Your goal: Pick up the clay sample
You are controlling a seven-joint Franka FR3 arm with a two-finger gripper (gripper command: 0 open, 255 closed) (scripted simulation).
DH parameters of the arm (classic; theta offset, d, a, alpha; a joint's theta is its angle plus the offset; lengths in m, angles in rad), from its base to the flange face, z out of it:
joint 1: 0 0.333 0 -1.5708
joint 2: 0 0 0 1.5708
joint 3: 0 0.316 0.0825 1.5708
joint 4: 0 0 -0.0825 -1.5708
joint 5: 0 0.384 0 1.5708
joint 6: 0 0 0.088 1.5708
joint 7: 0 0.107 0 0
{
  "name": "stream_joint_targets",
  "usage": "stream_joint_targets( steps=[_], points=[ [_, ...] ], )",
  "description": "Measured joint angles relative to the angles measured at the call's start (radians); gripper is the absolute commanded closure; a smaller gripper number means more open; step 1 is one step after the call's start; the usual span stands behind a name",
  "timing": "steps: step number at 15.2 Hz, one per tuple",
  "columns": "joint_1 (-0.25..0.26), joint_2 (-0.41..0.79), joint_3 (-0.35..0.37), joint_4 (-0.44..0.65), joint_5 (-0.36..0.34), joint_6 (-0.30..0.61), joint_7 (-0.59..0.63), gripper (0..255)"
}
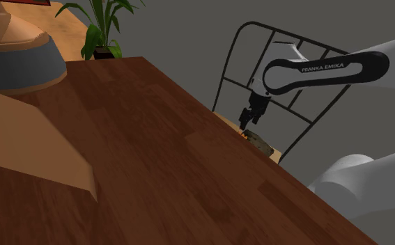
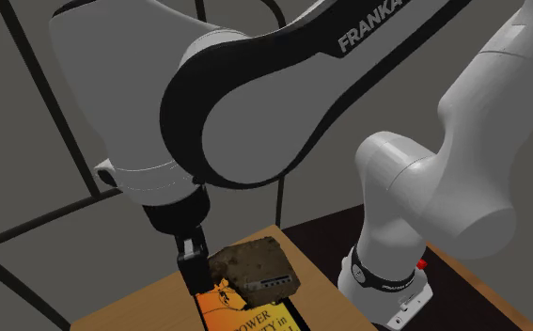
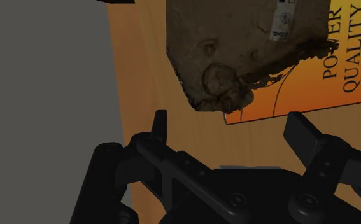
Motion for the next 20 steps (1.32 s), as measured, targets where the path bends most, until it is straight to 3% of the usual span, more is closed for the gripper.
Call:
stream_joint_targets(
  steps=[5,6,16,20],
  points=[
    [-0.001,0.036,-0.002,-0.041,0.0,0.075,-0.001,0],
    [0.0,0.04,-0.002,-0.043,0.0,0.082,-0.001,255],
    [-0.001,0.045,-0.002,-0.046,0.0,0.09,-0.001,255],
    [0.0,0.022,-0.001,-0.022,0.0,0.044,0.0,255]
  ],
)
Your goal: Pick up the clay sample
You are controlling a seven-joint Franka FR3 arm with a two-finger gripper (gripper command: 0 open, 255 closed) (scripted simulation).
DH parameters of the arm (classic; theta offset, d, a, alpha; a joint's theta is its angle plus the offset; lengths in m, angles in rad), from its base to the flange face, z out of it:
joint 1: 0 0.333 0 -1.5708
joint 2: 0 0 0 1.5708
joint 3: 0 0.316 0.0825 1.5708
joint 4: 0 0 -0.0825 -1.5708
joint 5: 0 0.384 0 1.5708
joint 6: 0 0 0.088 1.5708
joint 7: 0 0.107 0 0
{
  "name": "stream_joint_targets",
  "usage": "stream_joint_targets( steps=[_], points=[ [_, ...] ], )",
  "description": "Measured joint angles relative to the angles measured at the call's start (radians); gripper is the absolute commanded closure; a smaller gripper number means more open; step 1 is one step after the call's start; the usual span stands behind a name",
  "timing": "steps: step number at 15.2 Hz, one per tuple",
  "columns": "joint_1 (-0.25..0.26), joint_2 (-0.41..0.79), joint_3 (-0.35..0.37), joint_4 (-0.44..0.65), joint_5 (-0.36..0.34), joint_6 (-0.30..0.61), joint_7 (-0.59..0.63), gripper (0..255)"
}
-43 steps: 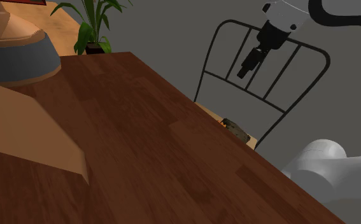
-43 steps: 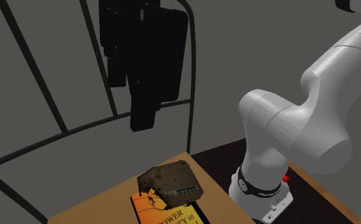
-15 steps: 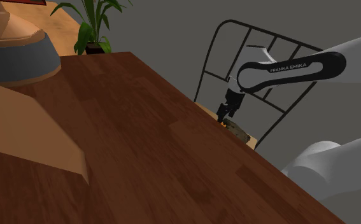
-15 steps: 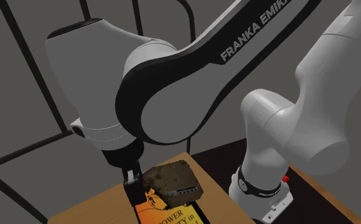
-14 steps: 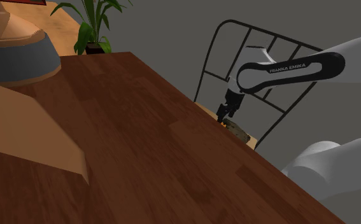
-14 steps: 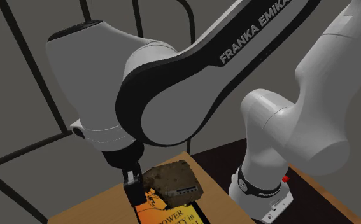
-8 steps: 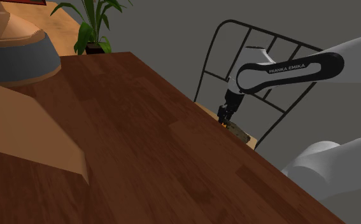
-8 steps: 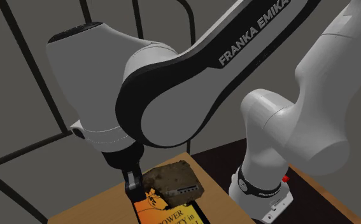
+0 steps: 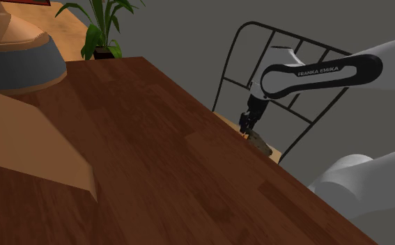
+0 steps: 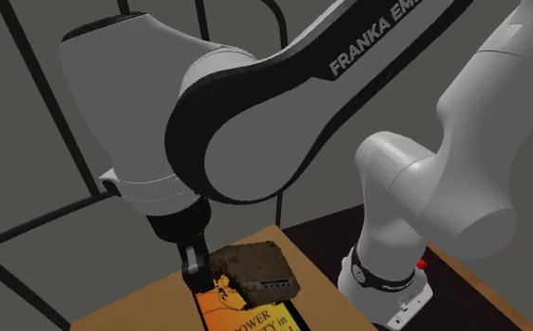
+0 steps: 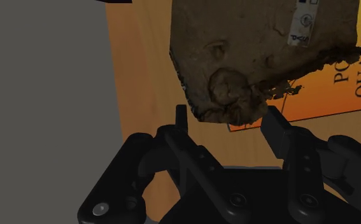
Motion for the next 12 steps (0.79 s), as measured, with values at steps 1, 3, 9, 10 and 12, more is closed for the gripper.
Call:
stream_joint_targets(
  steps=[1,3,9,10,12],
  points=[
    [-0.001,-0.005,-0.001,0.008,-0.001,-0.013,-0.001,255],
    [-0.001,-0.022,0.0,0.025,-0.001,-0.046,-0.001,255],
    [-0.001,-0.057,0.001,0.08,0.0,-0.137,-0.001,255],
    [-0.001,-0.065,0.002,0.09,0.0,-0.155,-0.001,255],
    [-0.001,-0.072,0.002,0.107,0.0,-0.179,-0.001,255]
  ],
)
